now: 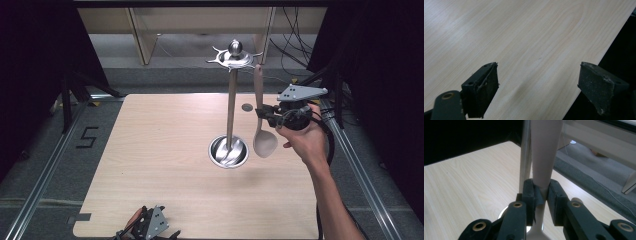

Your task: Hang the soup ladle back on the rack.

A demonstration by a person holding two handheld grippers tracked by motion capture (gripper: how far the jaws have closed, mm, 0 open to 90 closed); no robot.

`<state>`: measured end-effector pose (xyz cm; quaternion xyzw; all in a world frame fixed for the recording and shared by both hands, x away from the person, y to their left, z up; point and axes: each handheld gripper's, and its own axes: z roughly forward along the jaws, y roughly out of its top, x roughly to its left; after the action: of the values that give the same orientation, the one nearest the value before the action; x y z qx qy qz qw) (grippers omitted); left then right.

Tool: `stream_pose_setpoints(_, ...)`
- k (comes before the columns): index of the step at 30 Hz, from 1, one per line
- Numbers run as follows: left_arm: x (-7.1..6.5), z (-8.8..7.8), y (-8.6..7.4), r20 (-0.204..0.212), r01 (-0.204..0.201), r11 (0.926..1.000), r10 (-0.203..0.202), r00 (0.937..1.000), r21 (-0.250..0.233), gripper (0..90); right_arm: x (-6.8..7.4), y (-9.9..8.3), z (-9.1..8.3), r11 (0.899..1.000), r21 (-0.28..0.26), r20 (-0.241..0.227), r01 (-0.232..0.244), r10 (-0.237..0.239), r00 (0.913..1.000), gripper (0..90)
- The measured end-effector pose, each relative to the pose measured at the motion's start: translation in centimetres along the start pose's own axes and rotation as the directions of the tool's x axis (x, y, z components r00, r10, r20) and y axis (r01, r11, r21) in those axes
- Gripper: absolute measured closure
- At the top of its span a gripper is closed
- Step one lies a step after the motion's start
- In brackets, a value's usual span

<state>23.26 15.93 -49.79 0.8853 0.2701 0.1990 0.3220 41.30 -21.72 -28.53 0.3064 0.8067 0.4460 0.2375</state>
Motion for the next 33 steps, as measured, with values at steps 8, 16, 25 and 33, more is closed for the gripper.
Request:
stream_pose_setpoints(8,0.0,0.0,0.0,-0.004,-0.003,1.0,0.003,1.0,0.001,15.7,0.1,0.0,0.6,1.0,-0.012,-0.01,0.0,-0.001,0.9999,77.7)
stream_pose_setpoints(16,0.0,0.0,0.0,-0.008,-0.006,1.0,0.006,1.0,0.002,15.6,0.1,-0.1,0.8,1.0,-0.017,-0.042,-0.016,0.015,0.999,77.2)
stream_pose_setpoints(25,0.0,0.0,0.0,-0.007,-0.011,0.9999,0.011,0.9999,0.007,15.6,0.2,-0.2,0.4,0.998,-0.053,-0.037,-0.042,0.04,0.9985,72.5)
stream_pose_setpoints(33,0.0,0.1,0.0,-0.003,-0.007,0.9999,0.007,1.0,0.008,15.6,0.8,-0.4,-0.5,0.996,-0.085,-0.051,-0.022,0.018,0.9985,71.2)
